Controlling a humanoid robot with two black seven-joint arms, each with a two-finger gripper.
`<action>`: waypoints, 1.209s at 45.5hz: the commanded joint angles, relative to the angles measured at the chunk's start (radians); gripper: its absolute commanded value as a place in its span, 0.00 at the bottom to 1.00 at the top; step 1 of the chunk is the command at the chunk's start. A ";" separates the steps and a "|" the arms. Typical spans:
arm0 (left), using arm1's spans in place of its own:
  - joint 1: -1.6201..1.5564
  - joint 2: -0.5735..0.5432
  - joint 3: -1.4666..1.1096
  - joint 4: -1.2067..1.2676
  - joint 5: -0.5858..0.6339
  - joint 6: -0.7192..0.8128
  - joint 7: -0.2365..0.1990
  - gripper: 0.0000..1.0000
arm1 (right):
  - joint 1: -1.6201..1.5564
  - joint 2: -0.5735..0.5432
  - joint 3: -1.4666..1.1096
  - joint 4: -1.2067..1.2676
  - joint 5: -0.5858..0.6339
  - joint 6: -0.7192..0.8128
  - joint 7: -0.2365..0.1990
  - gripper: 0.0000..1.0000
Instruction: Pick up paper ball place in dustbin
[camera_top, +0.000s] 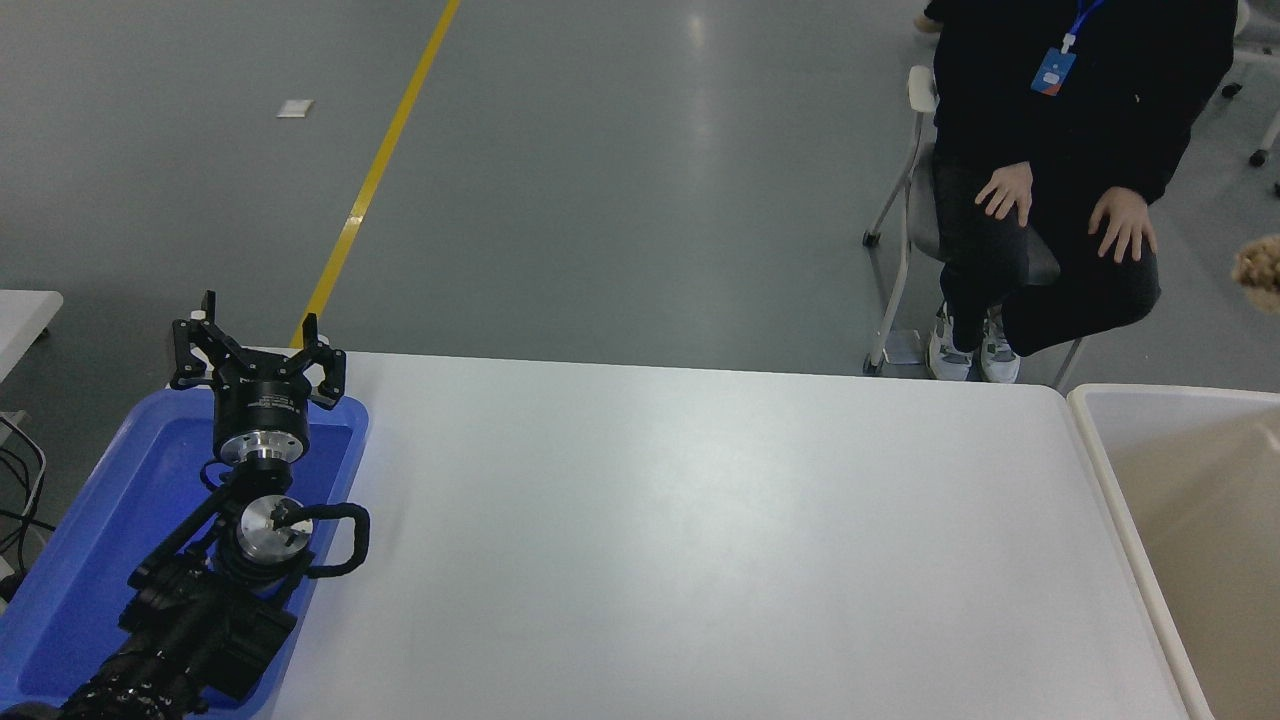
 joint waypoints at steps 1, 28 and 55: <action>0.000 0.000 0.000 0.000 0.001 0.000 0.000 0.99 | -0.137 0.138 0.100 -0.058 0.043 -0.169 -0.006 0.00; 0.000 0.000 0.000 0.000 0.001 0.000 0.000 0.99 | -0.287 0.173 0.242 -0.056 0.146 -0.259 -0.008 0.00; 0.000 0.000 0.000 0.000 0.000 0.000 0.000 0.99 | -0.335 0.158 0.383 -0.058 0.191 -0.250 -0.006 1.00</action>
